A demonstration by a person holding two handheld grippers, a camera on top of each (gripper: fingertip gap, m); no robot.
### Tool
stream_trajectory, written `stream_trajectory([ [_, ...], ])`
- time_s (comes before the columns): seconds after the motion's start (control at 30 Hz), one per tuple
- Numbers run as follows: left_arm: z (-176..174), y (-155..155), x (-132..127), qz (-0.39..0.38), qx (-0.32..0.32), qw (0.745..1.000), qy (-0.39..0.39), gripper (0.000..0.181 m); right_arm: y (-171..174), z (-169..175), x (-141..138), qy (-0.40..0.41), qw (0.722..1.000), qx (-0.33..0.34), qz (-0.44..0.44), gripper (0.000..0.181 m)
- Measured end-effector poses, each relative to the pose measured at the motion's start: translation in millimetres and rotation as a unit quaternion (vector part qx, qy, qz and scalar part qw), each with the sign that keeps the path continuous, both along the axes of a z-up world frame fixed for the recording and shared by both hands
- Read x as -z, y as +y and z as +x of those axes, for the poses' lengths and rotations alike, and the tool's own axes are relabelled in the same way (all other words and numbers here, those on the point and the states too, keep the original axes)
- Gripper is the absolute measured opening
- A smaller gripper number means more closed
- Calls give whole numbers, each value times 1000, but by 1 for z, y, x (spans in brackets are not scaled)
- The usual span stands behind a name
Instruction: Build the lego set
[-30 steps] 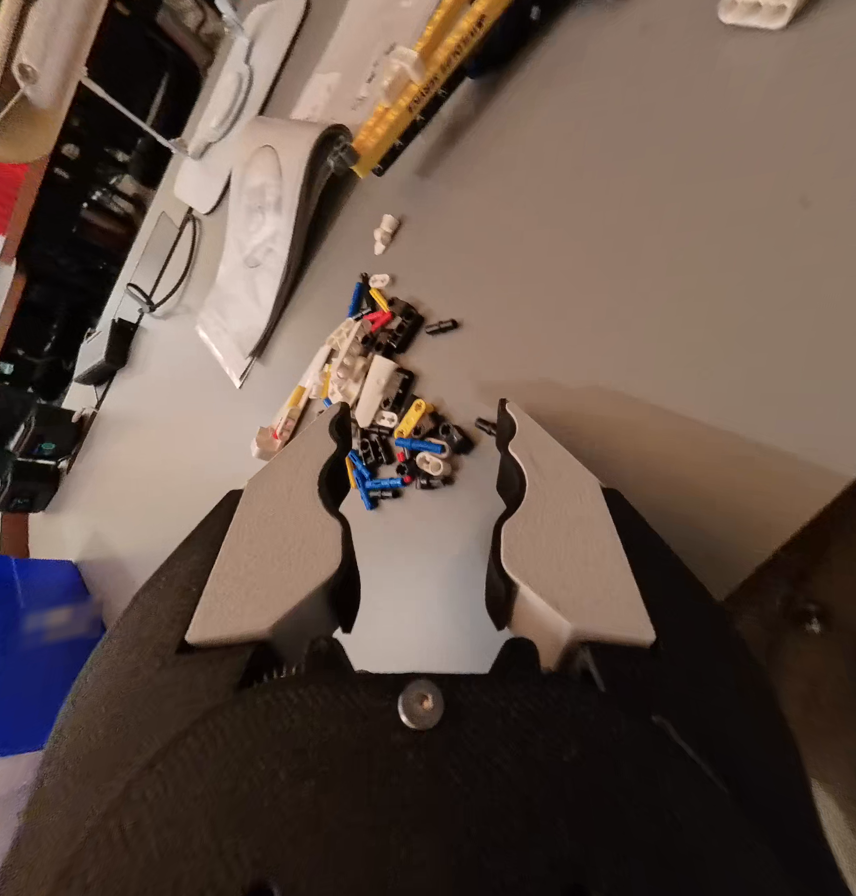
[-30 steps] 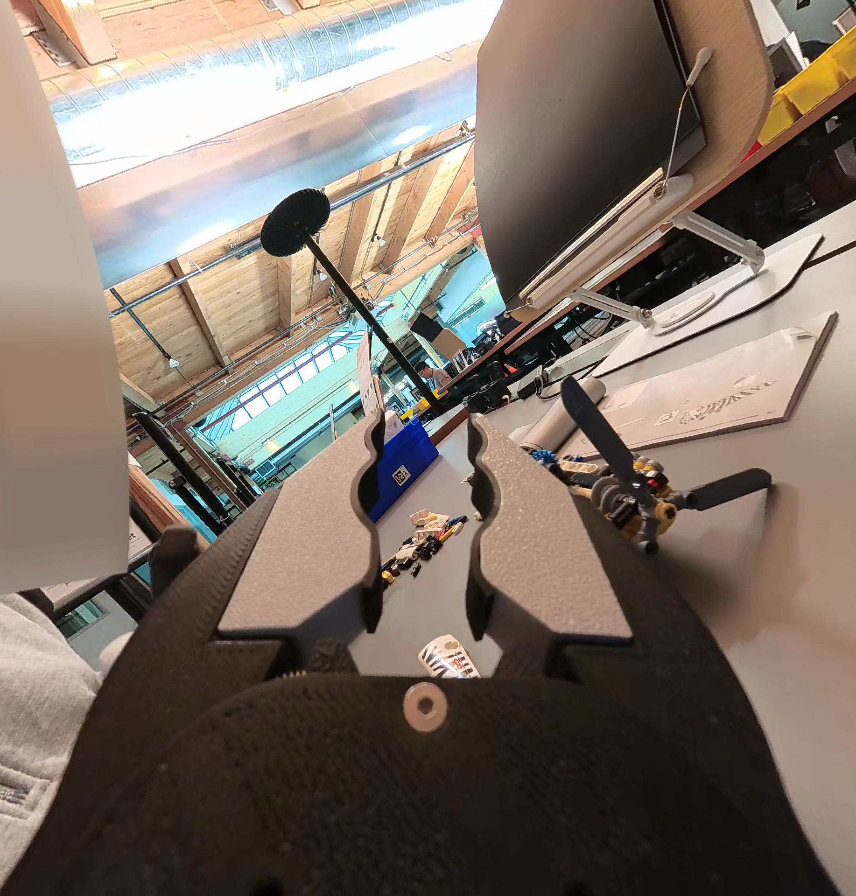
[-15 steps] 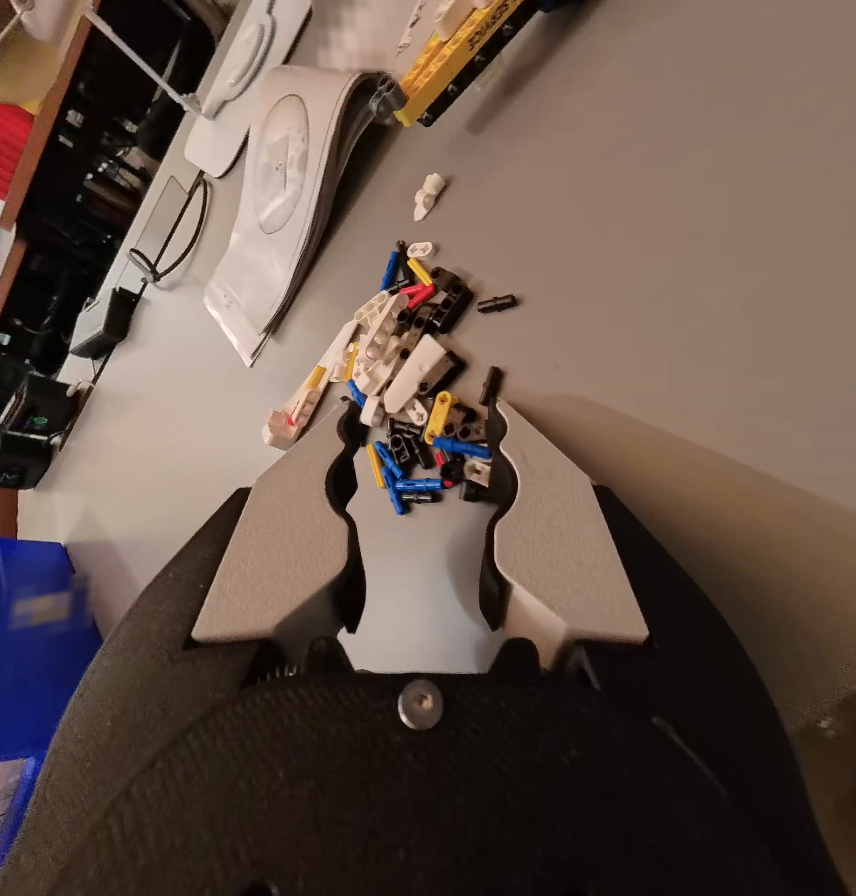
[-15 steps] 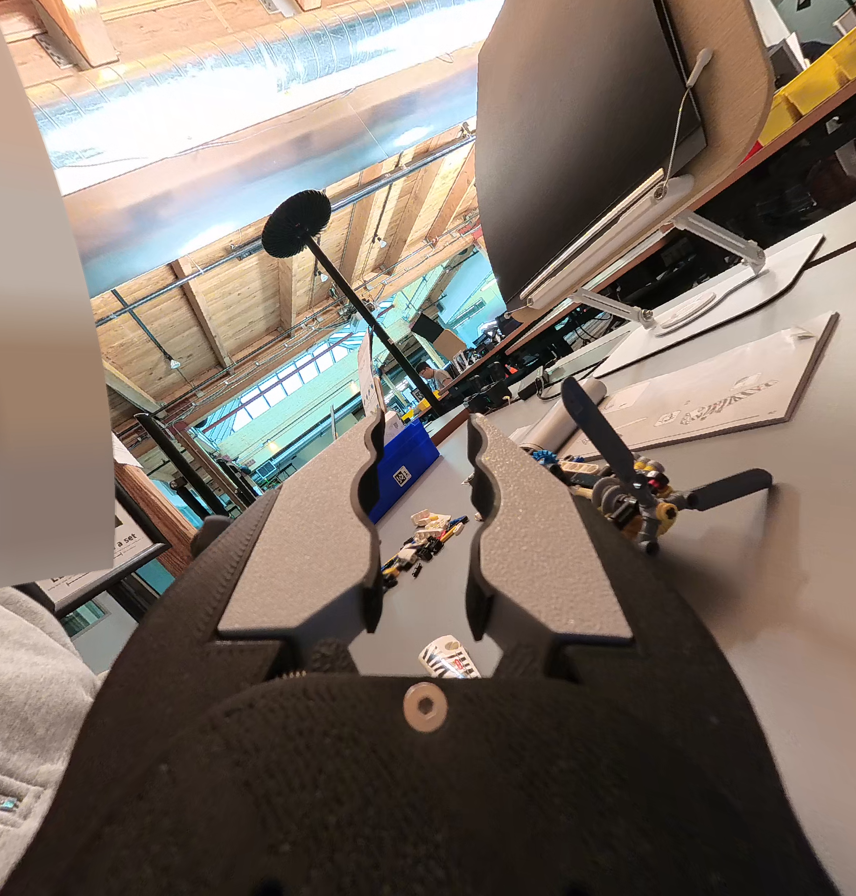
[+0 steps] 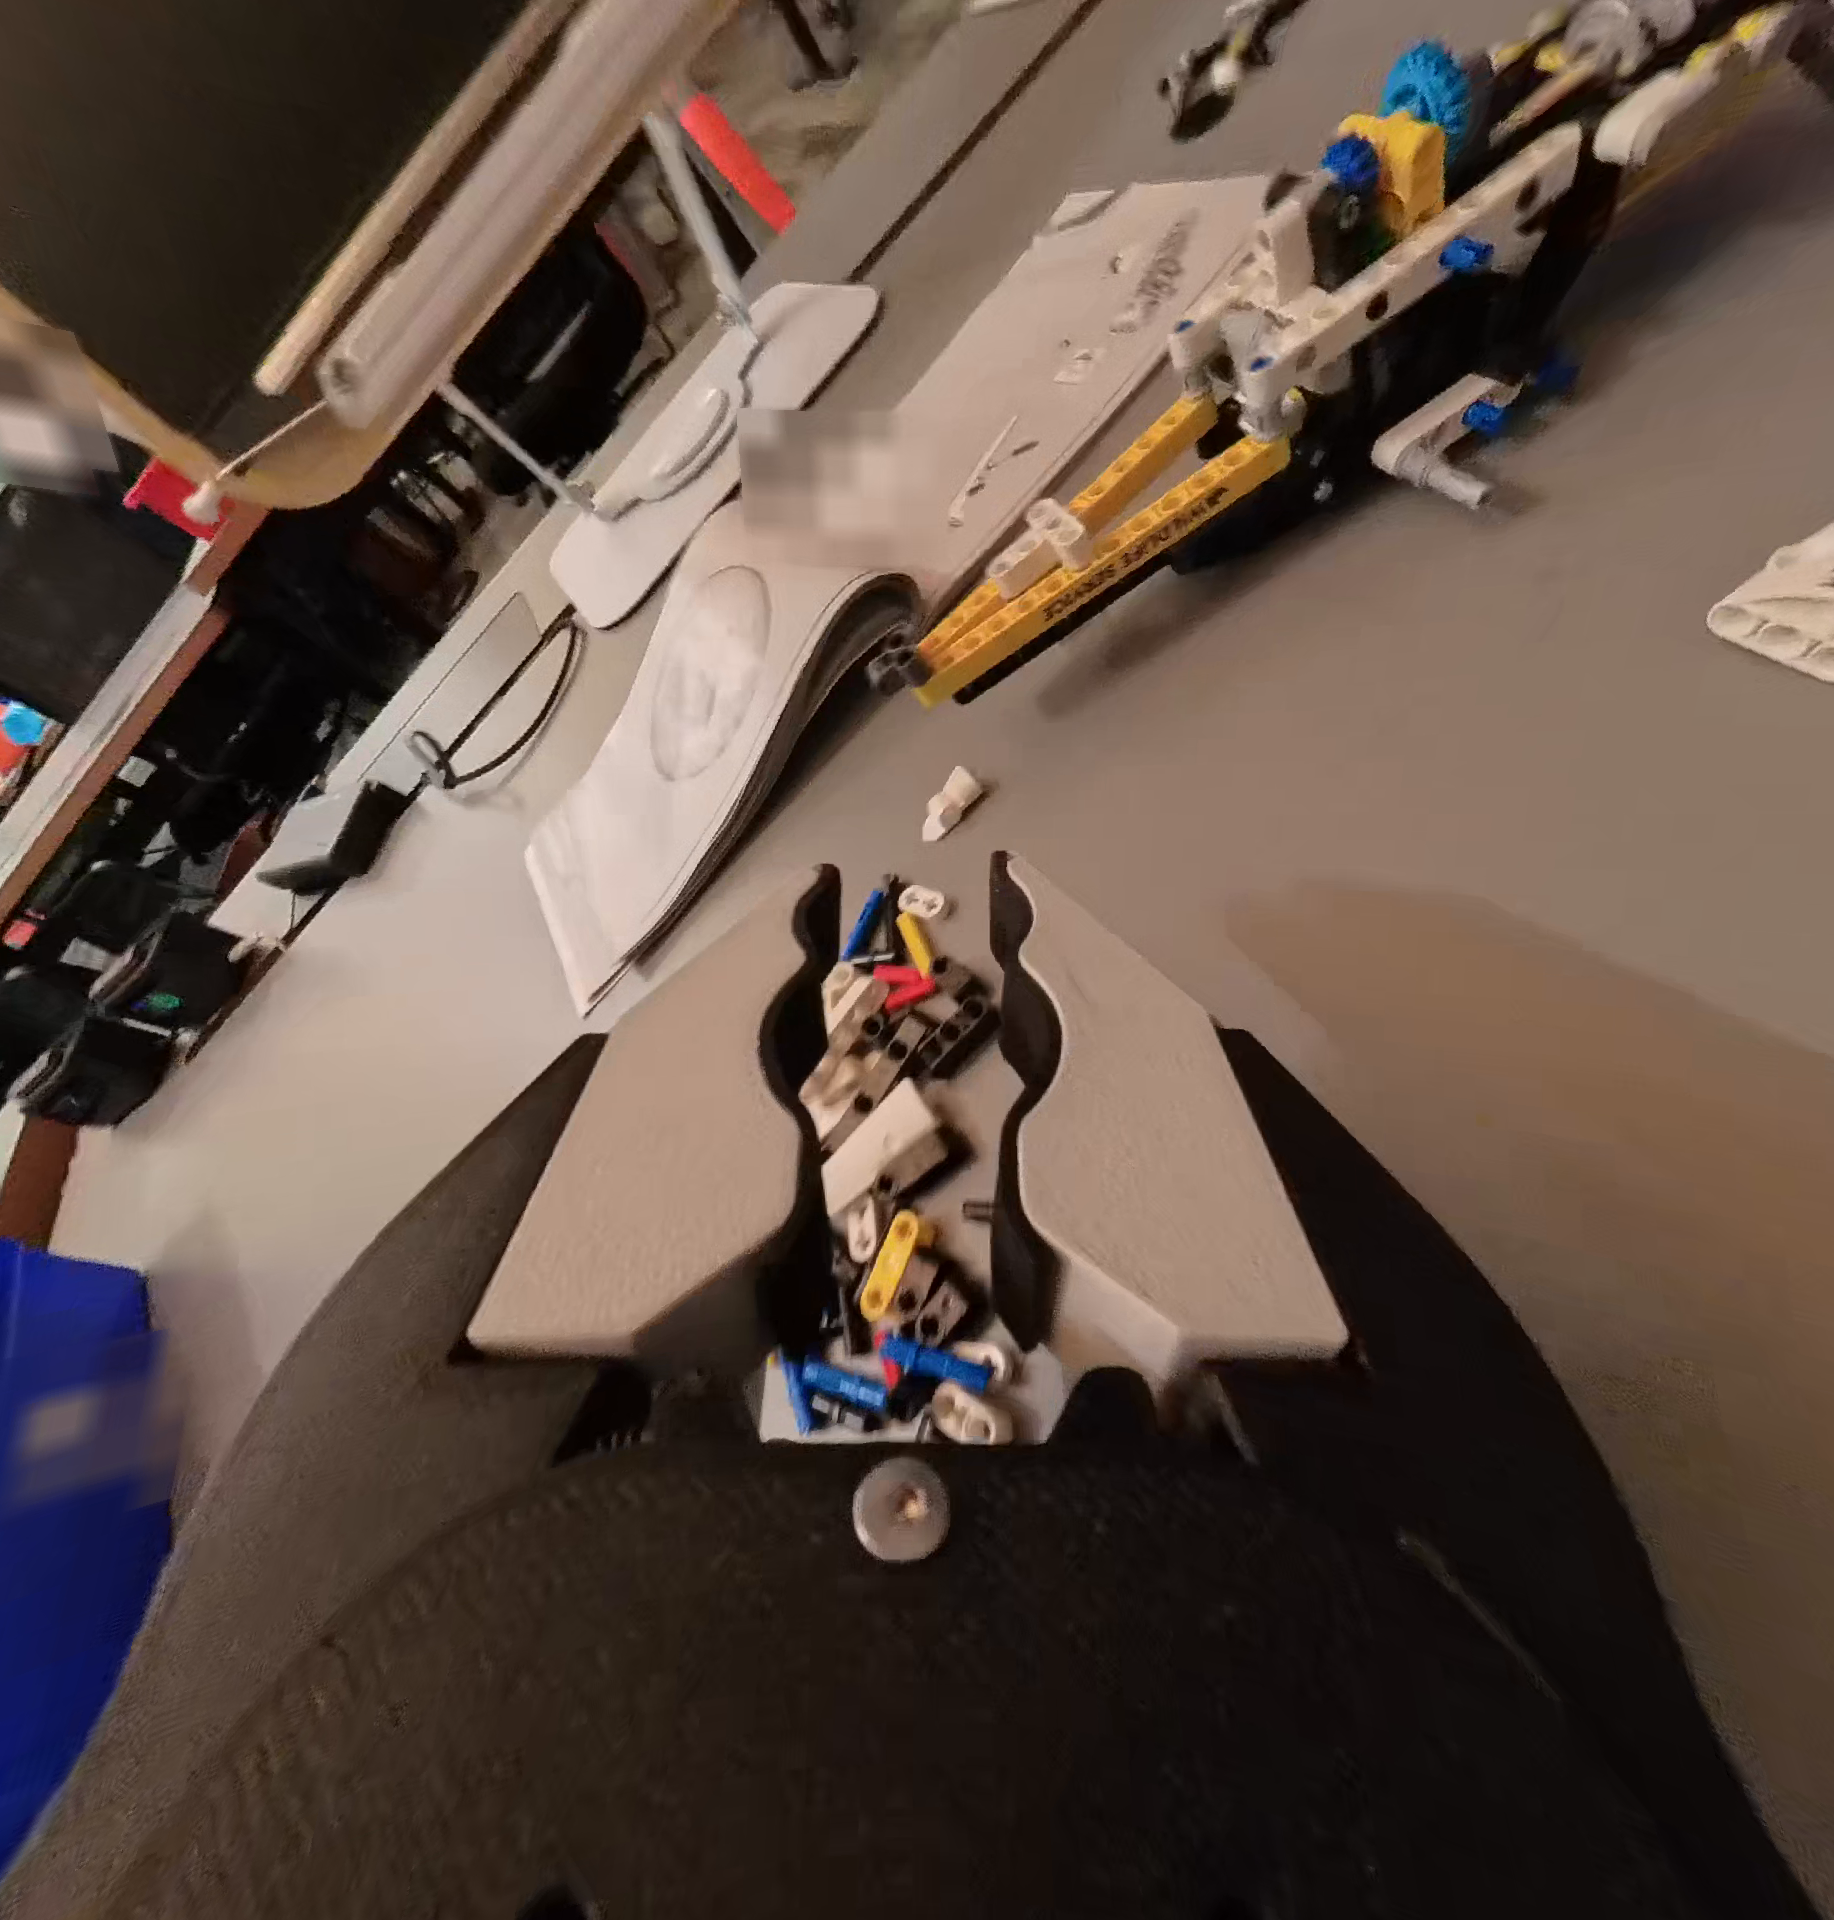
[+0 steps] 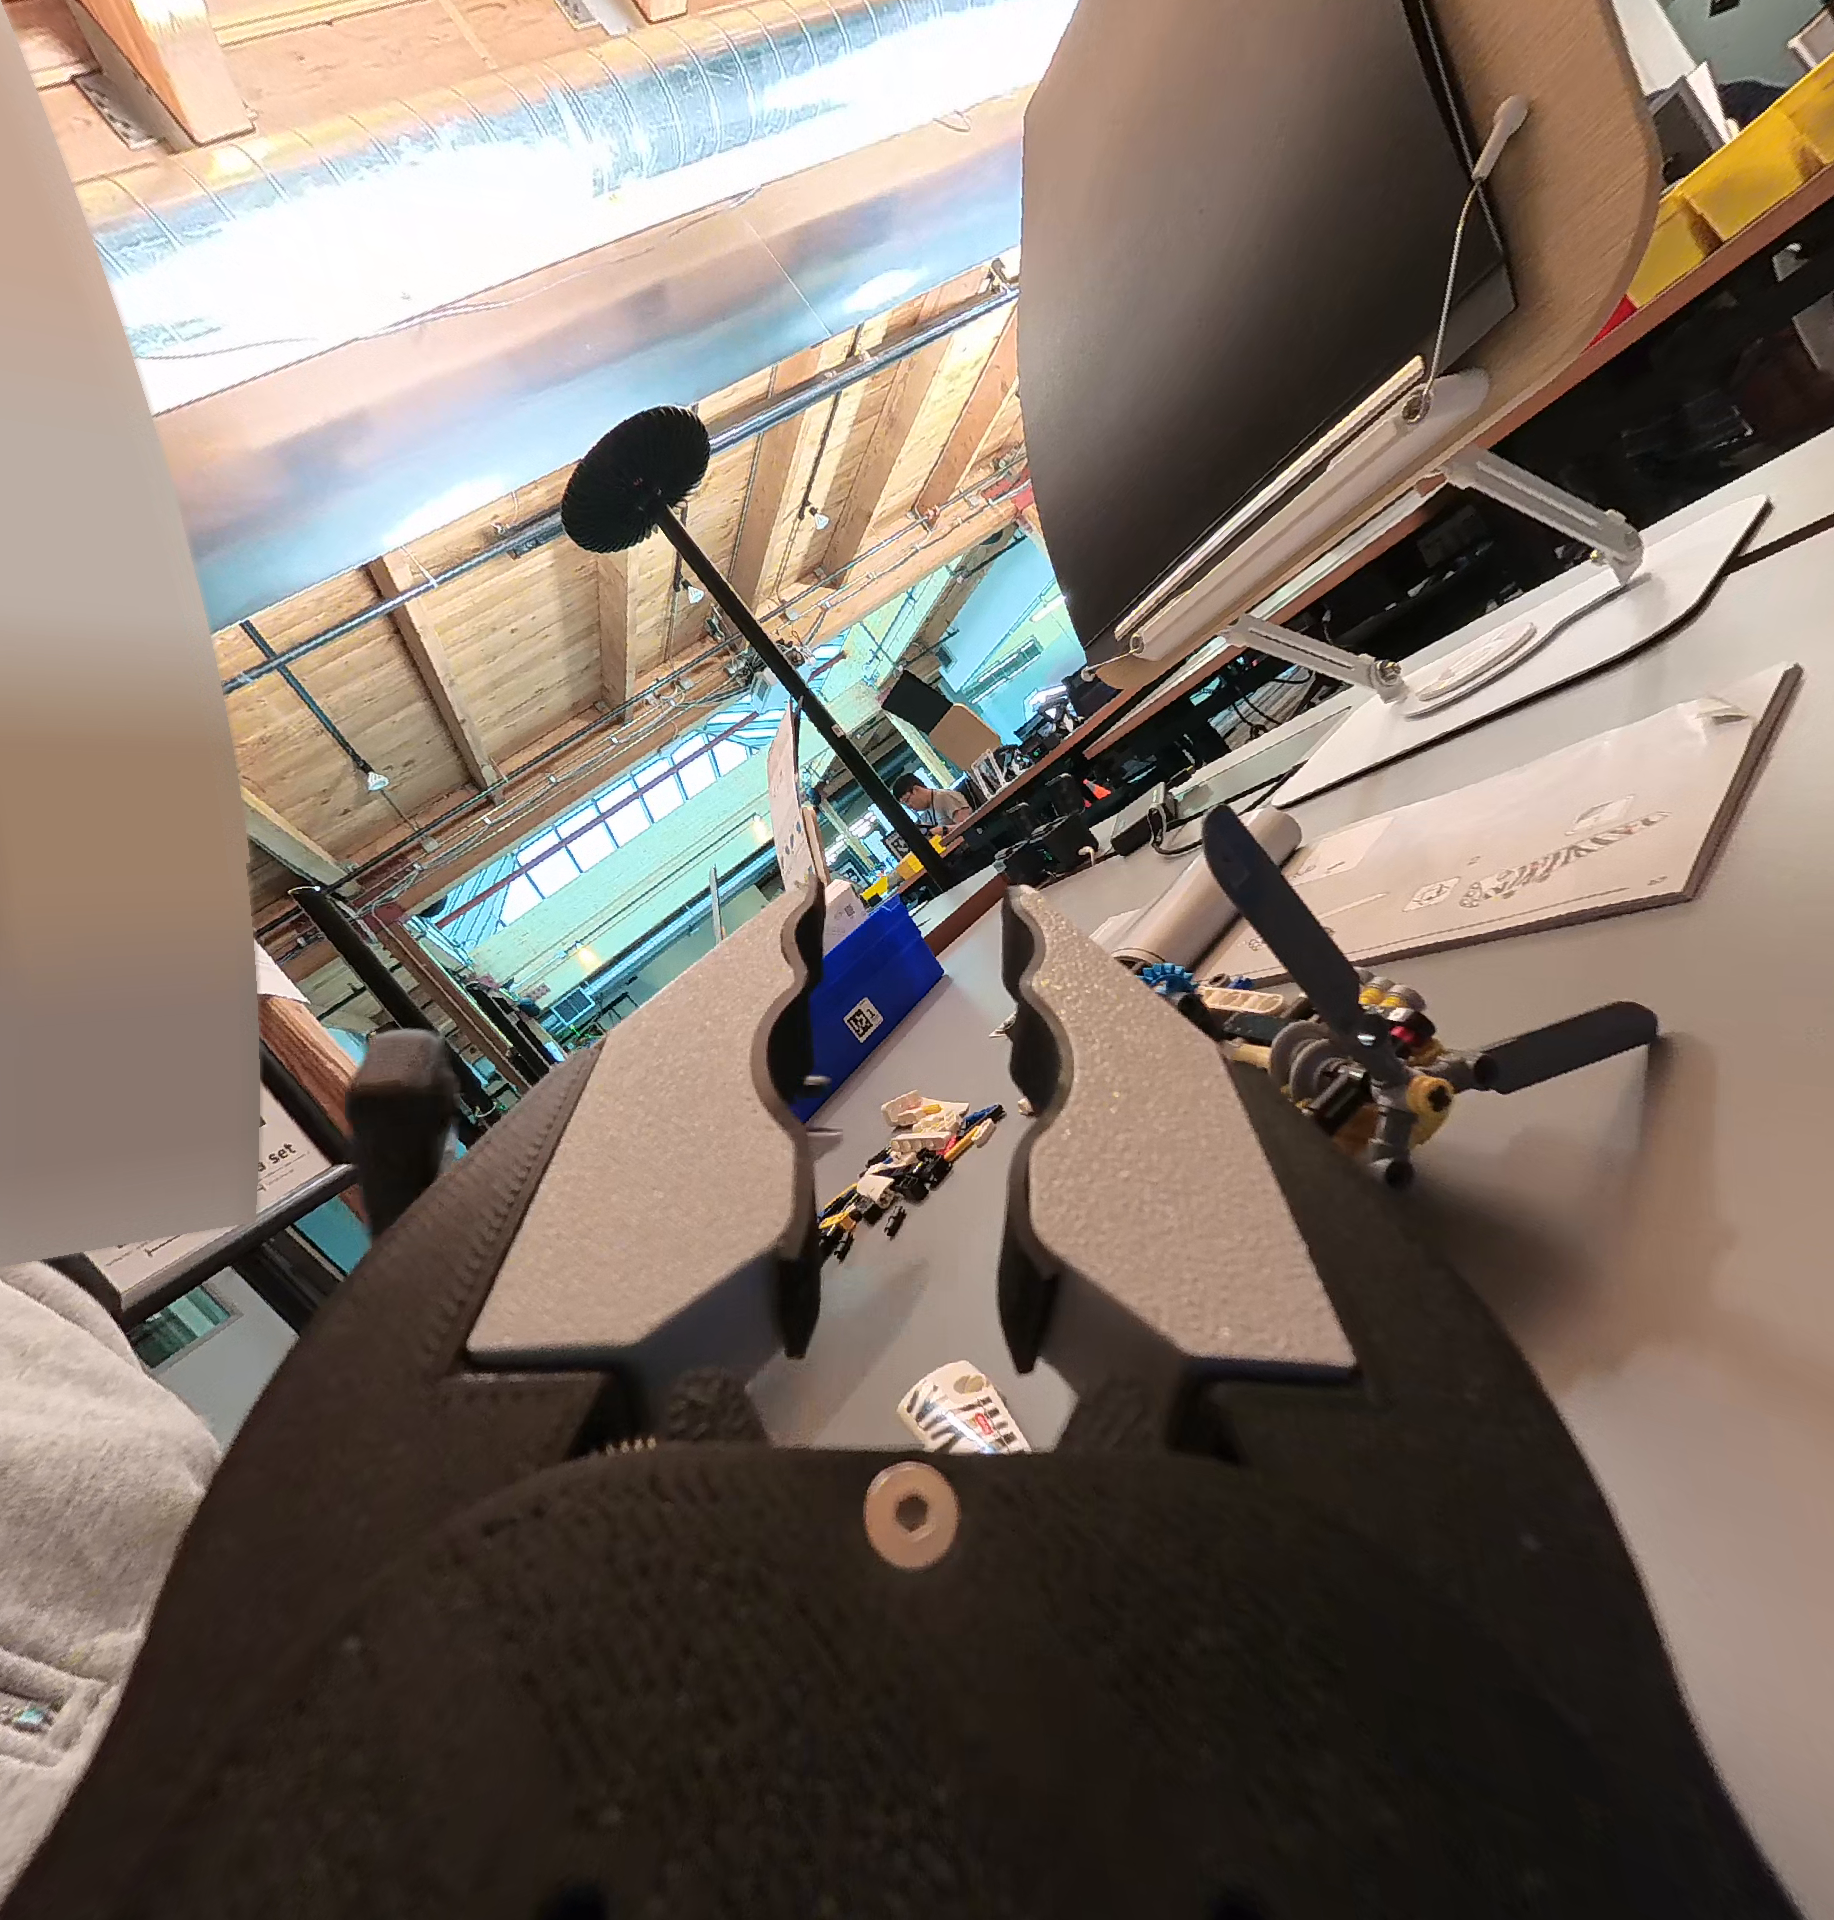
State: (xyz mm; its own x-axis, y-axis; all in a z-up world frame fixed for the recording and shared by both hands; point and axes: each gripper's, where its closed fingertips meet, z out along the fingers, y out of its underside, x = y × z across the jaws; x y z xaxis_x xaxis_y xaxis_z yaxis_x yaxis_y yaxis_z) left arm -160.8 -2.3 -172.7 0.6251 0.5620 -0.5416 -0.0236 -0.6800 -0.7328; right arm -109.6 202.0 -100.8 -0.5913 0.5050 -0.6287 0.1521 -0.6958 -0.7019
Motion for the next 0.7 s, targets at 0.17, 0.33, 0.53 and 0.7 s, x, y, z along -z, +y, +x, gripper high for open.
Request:
stream_trajectory([
  [0.17, -26, 24, 36, -84, -5, 995, -60, 30, 1, 1, 0, 1, 1000, -1, -5, 32],
  [0.33, -45, 43, 47, 1, -39, 975, -219, 60, 3, 1, -1, 2, 1000, -2, -14, 31],
  [0.53, -56, 41, 59, 33, -58, 950, -305, 50, 6, 1, -1, 2, 999, -7, -31, 32],
  [0.7, -54, 32, 58, 34, -49, 945, -323, 16, 8, 1, -1, 2, 999, -8, -42, 32],
])
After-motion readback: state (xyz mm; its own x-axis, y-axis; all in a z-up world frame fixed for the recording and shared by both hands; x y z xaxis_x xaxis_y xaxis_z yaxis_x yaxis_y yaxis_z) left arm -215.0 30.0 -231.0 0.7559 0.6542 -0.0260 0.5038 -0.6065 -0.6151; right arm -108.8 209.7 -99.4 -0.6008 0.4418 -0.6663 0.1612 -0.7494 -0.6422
